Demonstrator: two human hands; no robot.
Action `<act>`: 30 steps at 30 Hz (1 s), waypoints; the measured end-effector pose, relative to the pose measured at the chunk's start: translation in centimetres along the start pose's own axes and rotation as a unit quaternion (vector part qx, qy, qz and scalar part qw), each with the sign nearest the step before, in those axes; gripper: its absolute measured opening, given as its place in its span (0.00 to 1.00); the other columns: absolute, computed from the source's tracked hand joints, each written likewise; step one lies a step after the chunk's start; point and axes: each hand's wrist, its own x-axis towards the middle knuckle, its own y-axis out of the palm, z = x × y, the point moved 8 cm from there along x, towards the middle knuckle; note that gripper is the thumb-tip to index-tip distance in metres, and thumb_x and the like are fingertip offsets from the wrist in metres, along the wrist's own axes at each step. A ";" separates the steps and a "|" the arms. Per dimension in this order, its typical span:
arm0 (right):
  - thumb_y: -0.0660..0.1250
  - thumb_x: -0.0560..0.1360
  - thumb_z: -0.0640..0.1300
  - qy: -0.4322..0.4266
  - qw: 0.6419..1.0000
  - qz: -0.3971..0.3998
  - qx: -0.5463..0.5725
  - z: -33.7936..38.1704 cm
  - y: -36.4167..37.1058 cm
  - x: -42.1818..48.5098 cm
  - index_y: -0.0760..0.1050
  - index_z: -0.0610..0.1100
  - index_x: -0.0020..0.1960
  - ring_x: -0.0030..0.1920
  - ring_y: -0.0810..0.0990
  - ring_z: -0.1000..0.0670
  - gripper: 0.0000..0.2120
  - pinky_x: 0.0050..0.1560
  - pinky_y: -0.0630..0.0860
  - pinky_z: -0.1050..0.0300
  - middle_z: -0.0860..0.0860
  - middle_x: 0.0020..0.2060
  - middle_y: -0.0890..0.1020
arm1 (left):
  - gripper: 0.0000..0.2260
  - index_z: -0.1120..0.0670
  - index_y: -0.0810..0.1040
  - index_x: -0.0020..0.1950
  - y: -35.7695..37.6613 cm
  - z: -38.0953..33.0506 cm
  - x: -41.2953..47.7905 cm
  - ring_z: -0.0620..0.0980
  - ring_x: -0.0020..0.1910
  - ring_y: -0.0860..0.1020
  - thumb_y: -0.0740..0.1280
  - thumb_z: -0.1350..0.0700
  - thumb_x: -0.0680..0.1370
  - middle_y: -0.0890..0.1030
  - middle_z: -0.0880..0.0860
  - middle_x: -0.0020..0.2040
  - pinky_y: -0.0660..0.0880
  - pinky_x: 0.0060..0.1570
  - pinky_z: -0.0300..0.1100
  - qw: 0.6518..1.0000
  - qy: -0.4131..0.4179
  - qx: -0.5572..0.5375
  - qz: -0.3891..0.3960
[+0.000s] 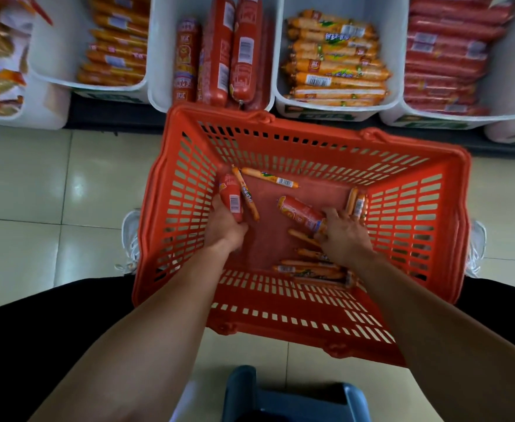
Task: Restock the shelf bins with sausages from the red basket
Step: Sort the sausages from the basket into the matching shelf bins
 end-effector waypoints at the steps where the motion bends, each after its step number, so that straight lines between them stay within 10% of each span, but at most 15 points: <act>1: 0.67 0.77 0.52 -0.006 1.000 0.000 0.009 0.5 -0.4 -0.3 0.62 0.47 0.74 0.67 0.72 0.38 0.28 0.67 0.69 0.44 0.42 0.66 0.74 | 0.35 0.52 0.64 0.72 -0.1 -0.2 -0.5 0.59 0.59 0.79 0.75 0.55 0.69 0.79 0.55 0.60 0.74 0.58 0.48 1.000 0.005 -0.002 0.015; 7: 0.68 0.77 0.53 -0.017 0.996 -0.019 0.084 3.4 -4.1 -3.6 0.62 0.48 0.74 0.61 0.77 0.39 0.29 0.60 0.73 0.48 0.44 0.63 0.75 | 0.34 0.52 0.65 0.76 -2.5 -2.7 -4.6 0.50 0.61 0.76 0.75 0.58 0.73 0.78 0.49 0.62 0.66 0.56 0.36 0.995 0.062 -0.048 0.069; 18: 0.69 0.76 0.55 -0.108 0.975 -0.088 0.171 9.9 -15.6 -12.5 0.67 0.48 0.71 0.59 0.78 0.43 0.27 0.57 0.74 0.51 0.46 0.58 0.79 | 0.36 0.54 0.68 0.75 -17.9 -9.4 -14.2 0.54 0.61 0.78 0.77 0.59 0.69 0.78 0.54 0.64 0.72 0.64 0.46 0.985 0.153 -0.078 0.011; 25: 0.69 0.78 0.55 -0.154 0.950 -0.117 0.244 13.7 -20.4 -14.3 0.66 0.50 0.71 0.51 0.81 0.51 0.25 0.41 0.72 0.65 0.50 0.56 0.80 | 0.32 0.47 0.69 0.72 -26.6 -11.0 -17.9 0.46 0.45 0.79 0.77 0.55 0.71 0.80 0.48 0.57 0.71 0.35 0.32 0.981 0.191 0.023 -0.007; 30: 0.69 0.78 0.54 -0.125 0.957 -0.122 0.233 14.7 -20.4 -11.6 0.65 0.47 0.74 0.50 0.78 0.49 0.28 0.48 0.72 0.55 0.49 0.56 0.79 | 0.31 0.47 0.70 0.73 -28.2 -10.3 -17.2 0.48 0.48 0.78 0.76 0.52 0.71 0.81 0.50 0.61 0.71 0.41 0.37 0.984 0.171 0.047 -0.020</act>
